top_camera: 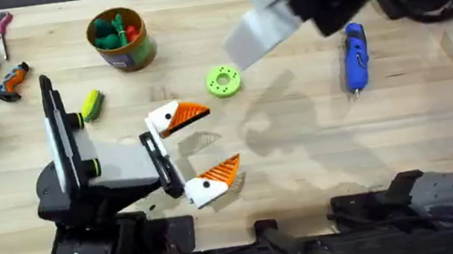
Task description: Pick up the gripper from the table and insert it into the empty holder that is missing its gripper. Then pick up a screw, insert it into the mounting hole, and use the screwdriver to tighten it. Finally, clean up the table by picking up the vegetable and placing it into the bucket.
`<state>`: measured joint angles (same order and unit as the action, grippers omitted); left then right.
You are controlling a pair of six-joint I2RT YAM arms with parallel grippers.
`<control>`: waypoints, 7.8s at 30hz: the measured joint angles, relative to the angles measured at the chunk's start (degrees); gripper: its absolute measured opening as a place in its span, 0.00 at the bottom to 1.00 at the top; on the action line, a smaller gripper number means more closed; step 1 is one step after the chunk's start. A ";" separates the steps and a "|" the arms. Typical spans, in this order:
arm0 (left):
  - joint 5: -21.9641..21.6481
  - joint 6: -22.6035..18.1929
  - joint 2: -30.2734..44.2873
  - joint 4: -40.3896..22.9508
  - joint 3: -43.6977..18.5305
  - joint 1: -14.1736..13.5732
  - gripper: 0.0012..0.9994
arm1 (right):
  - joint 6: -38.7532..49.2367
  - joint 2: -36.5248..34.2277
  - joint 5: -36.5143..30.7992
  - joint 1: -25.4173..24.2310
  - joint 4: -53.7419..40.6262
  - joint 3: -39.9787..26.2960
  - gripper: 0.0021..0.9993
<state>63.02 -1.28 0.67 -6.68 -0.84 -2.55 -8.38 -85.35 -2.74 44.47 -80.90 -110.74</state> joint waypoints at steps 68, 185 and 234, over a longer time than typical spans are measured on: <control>-0.22 -0.44 0.02 -0.13 0.00 0.00 0.00 | 9.23 -21.84 5.62 -57.66 41.87 35.93 0.99; -0.22 -0.44 0.01 -0.14 0.00 0.00 0.00 | -0.41 38.58 51.30 -11.20 104.85 68.19 0.03; -0.22 -0.44 0.01 -0.15 0.00 0.00 0.00 | 0.80 14.24 42.79 3.76 128.82 68.19 0.03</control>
<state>62.81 -1.72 0.68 -6.83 -0.84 -2.55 -7.58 -71.11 40.04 48.23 47.92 -42.54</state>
